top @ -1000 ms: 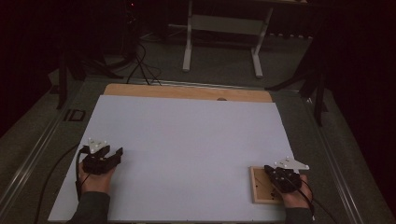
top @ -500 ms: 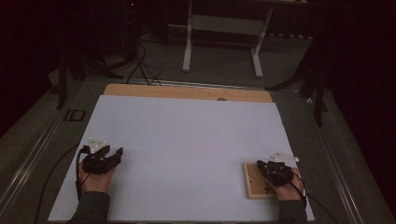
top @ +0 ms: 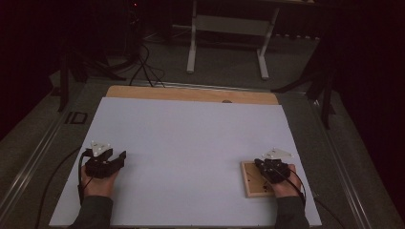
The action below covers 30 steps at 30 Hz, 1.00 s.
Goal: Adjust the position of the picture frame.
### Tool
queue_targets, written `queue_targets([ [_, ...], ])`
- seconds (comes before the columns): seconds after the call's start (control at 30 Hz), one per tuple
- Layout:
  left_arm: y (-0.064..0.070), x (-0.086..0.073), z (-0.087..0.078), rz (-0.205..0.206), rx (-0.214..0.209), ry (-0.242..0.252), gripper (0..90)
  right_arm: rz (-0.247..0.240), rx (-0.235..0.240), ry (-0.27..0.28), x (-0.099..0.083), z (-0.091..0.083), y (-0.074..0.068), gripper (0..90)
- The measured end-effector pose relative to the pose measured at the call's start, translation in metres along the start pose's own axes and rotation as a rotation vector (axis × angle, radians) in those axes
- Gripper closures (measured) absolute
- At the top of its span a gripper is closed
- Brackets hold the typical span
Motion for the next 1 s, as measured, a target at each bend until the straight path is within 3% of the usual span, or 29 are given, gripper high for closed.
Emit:
queue_targets([
  [0.63, 0.001, 0.000, 0.000, 0.010, -0.006, -0.005, 47.7, -0.078, 0.066, 0.016, 0.031, 0.028, -0.032, 90.0],
  [1.0, 0.002, -0.001, 0.001, 0.013, -0.005, -0.009, 47.7, -0.131, 0.135, 0.034, 0.052, 0.046, -0.065, 90.0],
])
Point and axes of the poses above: each handheld gripper's, and its own axes: z roughly forward along the jaws, x roughly out of its top, y roughly to its right, the point moved 8 cm from there along z, roughly forward along the jaws, and after that the axes turned 2 degrees about x, right-handed, at the moved point
